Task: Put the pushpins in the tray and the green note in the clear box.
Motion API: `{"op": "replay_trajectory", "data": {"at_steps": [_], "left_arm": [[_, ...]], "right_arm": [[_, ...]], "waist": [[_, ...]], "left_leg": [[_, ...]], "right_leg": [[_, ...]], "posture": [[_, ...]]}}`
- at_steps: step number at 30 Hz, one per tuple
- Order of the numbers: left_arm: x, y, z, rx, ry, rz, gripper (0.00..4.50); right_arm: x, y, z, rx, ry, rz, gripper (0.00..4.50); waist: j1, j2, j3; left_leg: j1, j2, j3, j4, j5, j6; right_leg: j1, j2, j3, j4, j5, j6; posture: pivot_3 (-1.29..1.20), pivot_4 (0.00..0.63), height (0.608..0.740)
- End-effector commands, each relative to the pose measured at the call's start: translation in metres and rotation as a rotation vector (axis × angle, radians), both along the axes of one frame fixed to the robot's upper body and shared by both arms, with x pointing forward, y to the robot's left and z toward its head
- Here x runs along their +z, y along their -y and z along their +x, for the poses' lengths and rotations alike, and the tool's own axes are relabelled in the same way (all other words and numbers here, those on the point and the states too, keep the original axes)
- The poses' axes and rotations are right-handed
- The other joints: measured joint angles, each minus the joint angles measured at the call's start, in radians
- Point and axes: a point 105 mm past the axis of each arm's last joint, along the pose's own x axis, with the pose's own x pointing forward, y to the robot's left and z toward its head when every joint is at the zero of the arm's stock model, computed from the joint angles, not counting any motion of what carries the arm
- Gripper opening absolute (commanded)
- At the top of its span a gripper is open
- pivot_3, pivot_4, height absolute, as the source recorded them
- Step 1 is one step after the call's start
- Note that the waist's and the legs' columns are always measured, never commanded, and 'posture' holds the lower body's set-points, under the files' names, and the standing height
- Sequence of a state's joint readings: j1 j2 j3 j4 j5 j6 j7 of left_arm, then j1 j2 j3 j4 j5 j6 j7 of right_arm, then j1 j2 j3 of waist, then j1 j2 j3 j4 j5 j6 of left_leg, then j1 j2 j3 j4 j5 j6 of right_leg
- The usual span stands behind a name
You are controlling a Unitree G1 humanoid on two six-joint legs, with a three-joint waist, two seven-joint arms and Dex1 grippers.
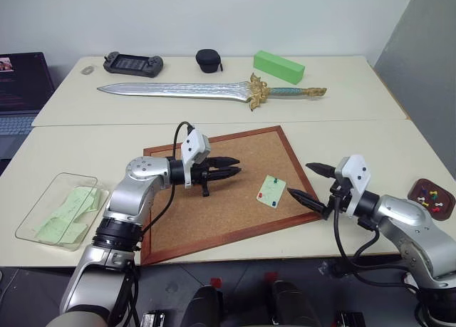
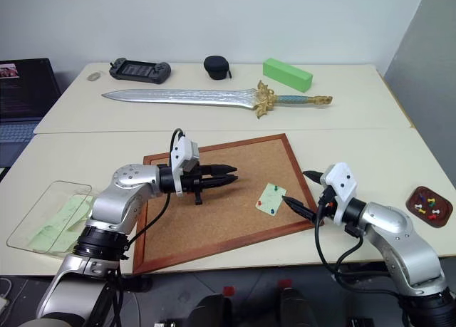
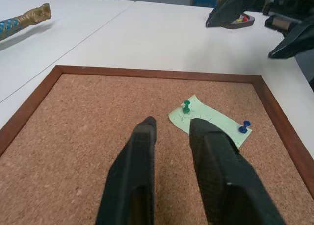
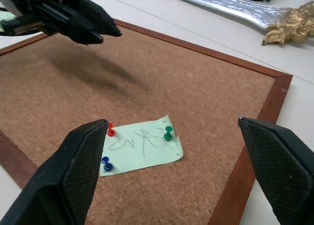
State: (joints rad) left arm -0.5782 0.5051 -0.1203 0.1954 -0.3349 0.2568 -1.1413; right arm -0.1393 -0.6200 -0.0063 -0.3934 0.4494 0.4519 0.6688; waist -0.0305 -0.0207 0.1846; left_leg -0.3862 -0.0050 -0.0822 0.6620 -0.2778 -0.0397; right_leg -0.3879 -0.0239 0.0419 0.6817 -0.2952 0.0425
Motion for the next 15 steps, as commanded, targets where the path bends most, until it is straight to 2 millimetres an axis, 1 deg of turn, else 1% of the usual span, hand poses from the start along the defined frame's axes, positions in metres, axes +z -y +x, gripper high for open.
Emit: {"op": "replay_trajectory", "data": {"at_steps": [1,2,6,9,11,13,15], "left_arm": [[0.006,0.005,0.001,-0.021,0.028,-0.010,0.11],[0.004,0.006,0.001,-0.024,0.017,-0.011,0.04],[-0.010,0.006,-0.002,-0.018,-0.026,0.002,0.04],[-0.039,0.007,-0.009,-0.001,-0.100,0.059,0.04],[-0.060,0.006,-0.010,0.028,-0.123,0.121,0.04],[-0.074,0.004,-0.012,0.032,-0.146,0.151,0.04],[-0.080,0.002,-0.013,0.030,-0.159,0.161,0.04]], "right_arm": [[0.009,-0.006,0.003,0.015,0.061,0.004,4.50],[0.008,-0.007,0.003,0.014,0.060,0.004,4.50],[0.004,-0.013,0.008,0.017,0.055,0.013,4.50],[0.000,-0.020,0.011,0.032,0.038,0.026,4.50],[-0.004,-0.023,0.015,0.031,0.031,0.028,4.50],[-0.007,-0.026,0.019,0.036,0.022,0.027,4.50],[-0.010,-0.029,0.021,0.049,0.010,0.023,4.50]], "waist": [[0.000,0.000,0.000],[0.000,0.000,0.000],[0.000,0.000,0.000],[-0.002,0.001,0.000],[-0.002,0.001,0.000],[-0.001,0.001,0.000],[0.000,0.001,-0.001]], "left_leg": [[0.000,0.000,0.000,0.000,0.000,0.000],[0.000,0.000,0.000,0.000,0.000,0.000],[0.000,0.000,0.000,0.000,0.000,0.000],[0.001,0.000,0.000,0.000,0.000,0.000],[0.001,0.000,0.001,0.000,0.000,0.000],[0.001,0.000,0.000,0.000,0.000,0.000],[0.002,0.000,-0.001,0.000,0.000,0.000]], "right_leg": [[0.000,0.000,0.000,0.000,0.000,0.000],[0.000,0.000,0.000,0.000,0.000,0.000],[0.000,0.000,0.000,0.000,0.000,0.000],[0.000,0.000,0.000,0.000,0.000,0.000],[0.000,0.000,0.001,0.000,0.000,0.000],[0.000,0.000,0.000,0.000,0.000,0.000],[0.001,0.000,0.000,0.000,0.000,0.000]], "posture": [[0.00,0.150,0.740],[0.00,0.150,0.740],[0.00,0.150,0.740],[0.00,0.150,0.740],[0.00,0.150,0.740],[0.00,0.150,0.740],[0.00,0.150,0.740]]}}
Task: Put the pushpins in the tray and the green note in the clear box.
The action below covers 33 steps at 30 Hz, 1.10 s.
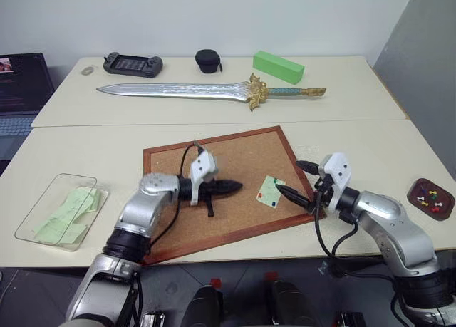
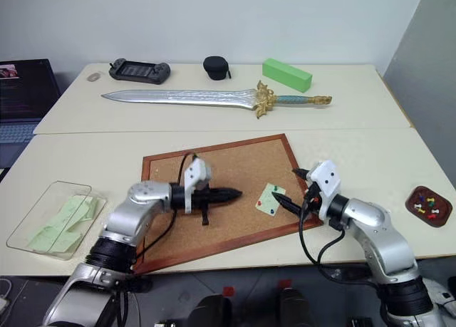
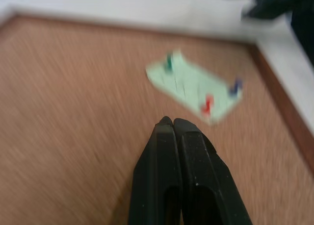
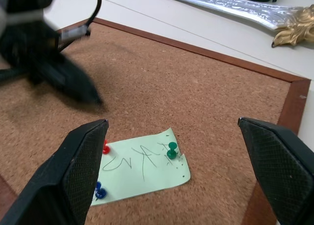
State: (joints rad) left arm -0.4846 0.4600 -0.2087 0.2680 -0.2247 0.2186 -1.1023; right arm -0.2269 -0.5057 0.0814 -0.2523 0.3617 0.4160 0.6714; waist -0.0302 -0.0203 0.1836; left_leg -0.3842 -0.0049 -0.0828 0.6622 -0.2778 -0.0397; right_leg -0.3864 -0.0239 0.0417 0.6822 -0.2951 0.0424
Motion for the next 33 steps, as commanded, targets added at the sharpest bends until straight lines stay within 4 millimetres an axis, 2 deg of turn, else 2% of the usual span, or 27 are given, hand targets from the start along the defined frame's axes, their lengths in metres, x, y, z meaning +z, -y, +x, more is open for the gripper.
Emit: {"op": "replay_trajectory", "data": {"at_steps": [1,8,17,20,26,33], "left_arm": [[-0.019,-0.004,-0.003,0.002,-0.030,0.055,0.04],[-0.016,-0.004,0.005,0.017,-0.009,0.046,0.04],[-0.015,-0.007,0.005,0.000,-0.011,0.060,0.04],[-0.014,-0.009,0.005,-0.001,-0.008,0.068,0.00],[-0.014,-0.011,0.007,0.000,-0.001,0.080,0.00],[-0.013,-0.011,0.009,-0.001,0.000,0.084,0.00]], "right_arm": [[0.006,-0.008,0.003,0.037,0.039,-0.008,4.50],[-0.004,-0.013,0.013,0.046,0.015,0.000,4.50],[-0.020,-0.014,0.027,0.040,-0.012,0.005,4.50],[-0.023,-0.012,0.030,0.041,-0.013,0.000,4.06],[-0.027,-0.014,0.031,0.050,-0.010,-0.007,2.74],[-0.028,-0.016,0.033,0.049,-0.006,-0.003,1.53]], "waist": [[0.000,0.001,-0.001],[0.000,0.002,-0.002],[-0.001,0.003,-0.002],[-0.002,0.003,-0.002],[-0.002,0.003,-0.002],[-0.002,0.003,-0.002]], "left_leg": [[0.000,0.000,0.000,0.000,0.000,0.000],[0.002,0.000,0.000,0.000,0.000,0.000],[0.003,-0.001,0.000,0.000,0.000,0.000],[0.003,-0.001,0.001,0.000,0.000,0.000],[0.003,-0.001,0.000,0.000,0.000,0.000],[0.003,-0.001,0.000,0.000,0.000,0.000]], "right_leg": [[0.000,0.000,0.000,0.000,0.000,0.000],[0.002,0.000,0.000,0.001,0.000,0.000],[0.003,0.001,0.000,0.001,0.002,0.000],[0.002,0.001,0.000,0.001,0.003,0.000],[0.002,0.001,0.000,0.001,0.003,-0.001],[0.002,0.001,0.000,0.001,0.003,-0.001]], "posture": [[0.00,0.150,0.740],[0.00,0.150,0.740],[0.00,0.150,0.740],[0.00,0.150,0.740],[0.00,0.150,0.740],[0.00,0.150,0.740]]}}
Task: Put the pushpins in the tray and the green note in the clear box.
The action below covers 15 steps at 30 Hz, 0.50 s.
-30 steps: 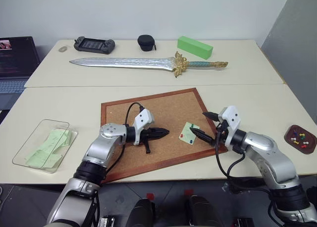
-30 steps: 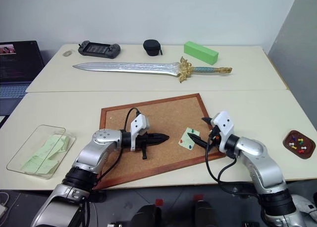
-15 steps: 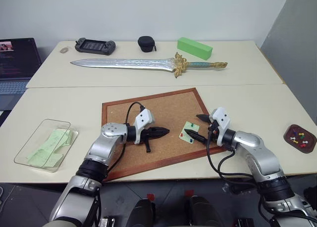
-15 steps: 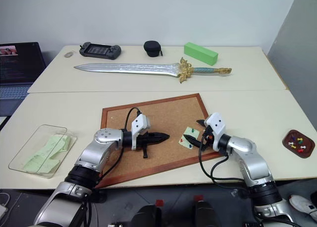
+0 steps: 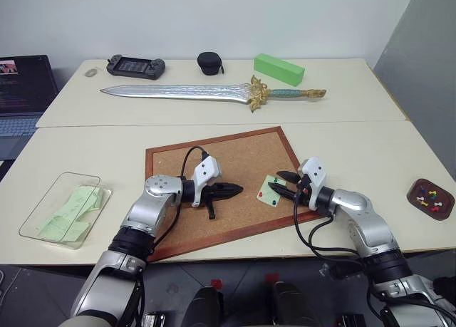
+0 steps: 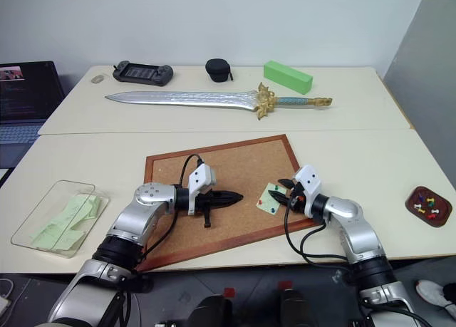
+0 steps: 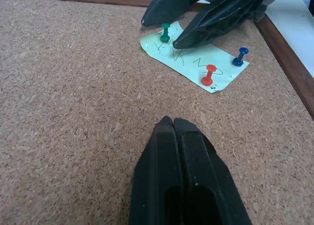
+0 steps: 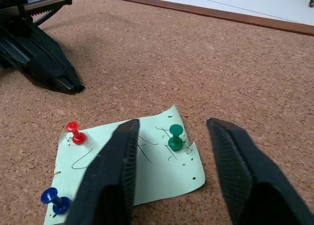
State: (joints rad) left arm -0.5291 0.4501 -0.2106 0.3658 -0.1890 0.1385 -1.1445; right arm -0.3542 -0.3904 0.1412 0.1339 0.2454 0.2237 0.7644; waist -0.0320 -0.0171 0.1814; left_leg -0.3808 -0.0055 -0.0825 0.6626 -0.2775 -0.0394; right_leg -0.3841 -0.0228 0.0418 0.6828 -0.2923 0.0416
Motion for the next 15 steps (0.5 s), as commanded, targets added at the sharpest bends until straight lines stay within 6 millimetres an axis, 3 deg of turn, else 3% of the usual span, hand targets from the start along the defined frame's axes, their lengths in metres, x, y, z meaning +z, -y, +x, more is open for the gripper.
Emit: {"op": "replay_trajectory", "data": {"at_steps": [1,7,15], "left_arm": [[-0.011,-0.010,0.003,0.031,-0.023,0.061,0.00],[-0.011,-0.009,0.002,0.022,-0.024,0.062,0.00],[-0.013,-0.007,0.001,0.016,-0.029,0.065,0.00]], "right_arm": [[0.012,-0.004,0.003,0.012,0.055,0.005,1.30],[0.013,-0.002,0.006,-0.003,0.067,0.006,0.09],[0.023,-0.003,0.001,0.023,0.083,0.046,0.03]], "waist": [[0.000,0.000,0.000],[0.000,0.000,0.000],[0.000,0.000,0.000]], "left_leg": [[0.000,0.000,0.000,0.000,0.000,0.000],[0.000,0.000,0.000,0.000,0.000,0.000],[0.000,0.000,0.000,0.000,0.000,0.000]], "right_leg": [[0.000,0.000,0.000,0.000,0.000,0.000],[0.000,0.000,0.000,0.000,0.000,0.000],[0.000,0.000,0.000,0.000,0.000,0.000]], "posture": [[0.00,0.150,0.740],[0.00,0.150,0.740],[0.00,0.150,0.740]]}}
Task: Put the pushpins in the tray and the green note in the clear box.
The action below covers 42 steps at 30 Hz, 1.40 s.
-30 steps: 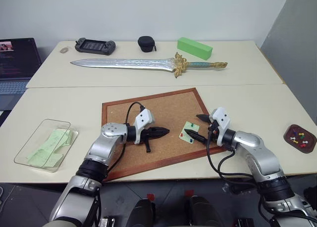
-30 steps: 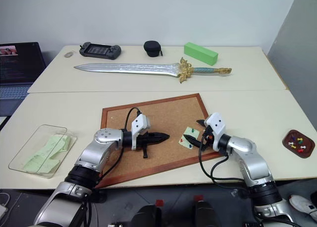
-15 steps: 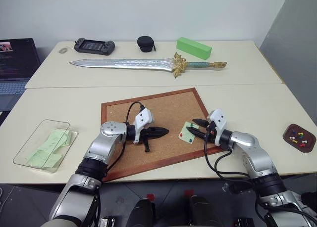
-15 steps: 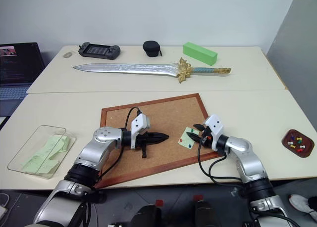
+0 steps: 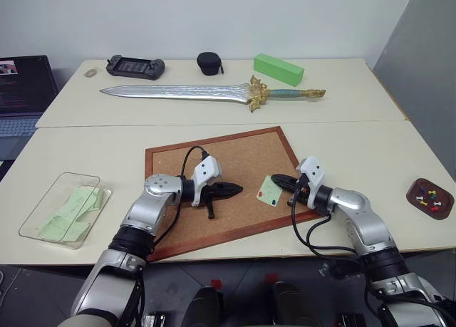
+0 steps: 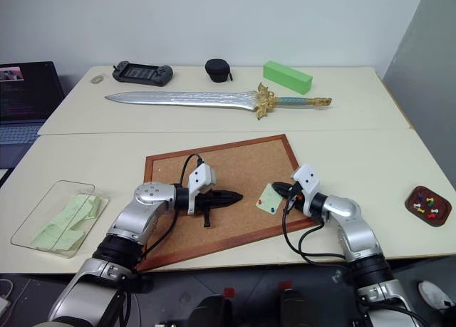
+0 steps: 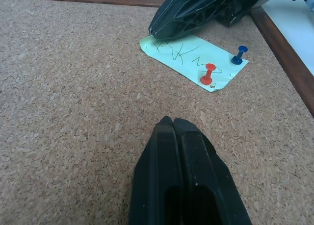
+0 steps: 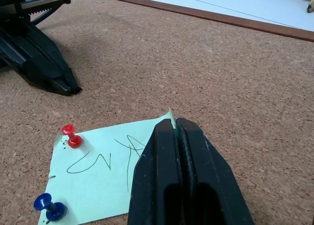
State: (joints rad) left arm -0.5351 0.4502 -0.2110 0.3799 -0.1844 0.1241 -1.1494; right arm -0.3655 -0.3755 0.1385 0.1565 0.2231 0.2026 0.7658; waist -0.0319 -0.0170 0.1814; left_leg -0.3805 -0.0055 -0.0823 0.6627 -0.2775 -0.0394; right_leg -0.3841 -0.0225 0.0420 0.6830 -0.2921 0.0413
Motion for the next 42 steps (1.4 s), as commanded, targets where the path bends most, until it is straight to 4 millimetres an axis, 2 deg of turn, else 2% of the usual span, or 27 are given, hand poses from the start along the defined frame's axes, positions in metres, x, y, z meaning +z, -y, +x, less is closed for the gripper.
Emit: {"op": "replay_trajectory", "data": {"at_steps": [1,6,24,29,31,34,38,39,42], "left_arm": [[-0.013,-0.007,0.000,0.020,-0.035,0.062,0.00],[-0.014,-0.006,0.000,0.021,-0.039,0.060,0.00],[-0.013,-0.006,0.000,0.021,-0.045,0.059,0.00],[-0.013,-0.005,0.000,0.017,-0.044,0.060,0.00],[-0.014,-0.005,0.000,0.014,-0.044,0.061,0.00],[-0.015,-0.004,-0.001,0.009,-0.045,0.062,0.00],[-0.016,-0.002,-0.002,-0.002,-0.054,0.057,0.00],[-0.016,-0.002,-0.002,-0.004,-0.055,0.057,0.00],[-0.018,0.000,-0.003,-0.010,-0.058,0.053,0.00]], "right_arm": [[0.025,-0.001,-0.002,0.032,0.073,0.058,0.03],[0.033,0.001,-0.003,0.025,0.082,0.090,0.03],[0.037,0.003,-0.005,0.029,0.103,0.077,0.03],[0.047,0.013,-0.005,-0.024,0.140,0.080,0.03],[0.057,0.026,-0.006,-0.087,0.156,0.094,0.03],[0.070,0.063,-0.014,-0.237,0.182,0.093,0.03],[0.088,0.144,-0.024,-0.588,0.221,0.062,0.03],[0.089,0.152,-0.026,-0.621,0.218,0.061,0.03],[0.085,0.220,-0.037,-0.901,0.210,-0.009,0.03]], "waist": [[0.000,0.000,0.000],[0.000,0.000,0.000],[0.000,0.000,0.000],[0.000,0.000,0.000],[0.000,0.000,0.000],[0.003,0.000,0.000],[0.006,0.001,0.000],[0.005,0.001,-0.001],[0.005,0.003,-0.002]], "left_leg": [[0.000,0.000,0.000,0.000,0.000,0.000],[0.000,0.000,0.000,0.000,0.000,0.000],[0.000,0.000,0.000,0.000,0.000,0.000],[0.000,0.000,0.000,0.000,0.000,0.000],[0.000,0.000,0.000,0.000,0.000,0.000],[-0.001,0.000,0.000,0.000,0.000,0.000],[-0.002,0.000,-0.001,-0.001,0.000,0.000],[-0.001,0.000,-0.001,-0.001,0.000,0.000],[0.000,0.000,0.000,-0.001,0.000,0.000]], "right_leg": [[0.000,0.000,0.000,0.000,0.000,0.000],[0.000,0.000,0.000,0.000,0.000,0.000],[0.000,0.000,0.000,0.000,0.000,0.000],[0.000,0.000,0.000,0.000,0.000,0.000],[0.000,0.000,0.000,0.000,0.000,0.000],[0.000,0.000,0.000,0.000,0.000,0.000],[0.000,-0.001,0.000,-0.001,0.000,0.000],[0.000,-0.002,0.000,-0.001,0.000,0.000],[0.001,-0.001,0.000,-0.001,0.000,0.000]], "posture": [[0.00,0.150,0.740],[0.00,0.150,0.740],[0.00,0.150,0.740],[0.00,0.150,0.740],[0.00,0.150,0.740],[0.00,0.150,0.740],[0.00,0.150,0.740],[0.00,0.150,0.740],[0.00,0.150,0.740]]}}
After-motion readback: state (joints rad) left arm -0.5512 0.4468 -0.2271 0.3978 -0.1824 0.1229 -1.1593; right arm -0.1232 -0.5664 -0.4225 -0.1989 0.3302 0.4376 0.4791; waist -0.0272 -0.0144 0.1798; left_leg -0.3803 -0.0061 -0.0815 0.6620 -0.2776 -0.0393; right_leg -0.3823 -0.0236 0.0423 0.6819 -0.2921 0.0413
